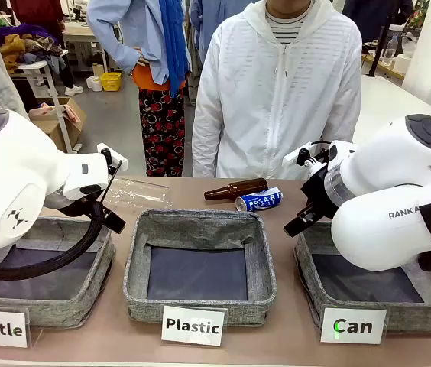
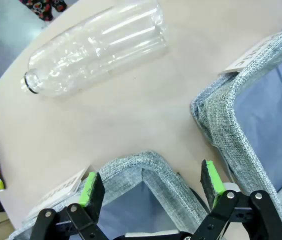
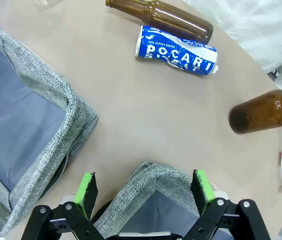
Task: Sort the can waste into the basket.
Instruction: Pick up the can waste from the table and place it in the right Fabric basket.
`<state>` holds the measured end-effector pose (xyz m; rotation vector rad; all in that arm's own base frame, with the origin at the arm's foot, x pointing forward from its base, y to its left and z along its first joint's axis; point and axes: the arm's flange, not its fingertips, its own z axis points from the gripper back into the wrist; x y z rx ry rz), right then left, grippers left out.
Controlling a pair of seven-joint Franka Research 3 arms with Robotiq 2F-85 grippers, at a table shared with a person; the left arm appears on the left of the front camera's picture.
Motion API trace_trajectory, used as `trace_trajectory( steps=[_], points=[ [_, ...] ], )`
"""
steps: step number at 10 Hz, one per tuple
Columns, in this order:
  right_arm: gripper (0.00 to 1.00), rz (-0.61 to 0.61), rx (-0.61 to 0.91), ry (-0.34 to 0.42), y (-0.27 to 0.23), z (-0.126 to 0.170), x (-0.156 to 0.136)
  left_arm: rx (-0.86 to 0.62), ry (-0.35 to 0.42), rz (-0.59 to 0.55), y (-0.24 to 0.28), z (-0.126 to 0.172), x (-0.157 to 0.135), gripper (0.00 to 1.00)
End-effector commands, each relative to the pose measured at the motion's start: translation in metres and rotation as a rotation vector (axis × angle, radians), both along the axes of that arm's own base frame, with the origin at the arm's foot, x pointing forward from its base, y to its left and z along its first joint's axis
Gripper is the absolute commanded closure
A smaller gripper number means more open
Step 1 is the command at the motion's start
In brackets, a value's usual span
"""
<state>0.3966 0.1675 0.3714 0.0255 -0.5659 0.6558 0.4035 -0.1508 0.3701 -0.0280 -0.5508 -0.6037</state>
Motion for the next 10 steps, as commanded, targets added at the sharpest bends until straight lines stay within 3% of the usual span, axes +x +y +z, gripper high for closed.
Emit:
trace_trajectory(
  steps=[1,10],
  points=[
    [0.00,0.000,0.000,0.000,0.0000,0.0000,0.0000,0.000,0.000,0.000,0.0000,0.0000,0.0000,0.00],
    [0.00,0.000,0.000,0.000,0.0000,0.0000,0.0000,0.000,0.000,0.000,0.0000,0.0000,0.0000,0.00]
  ],
)
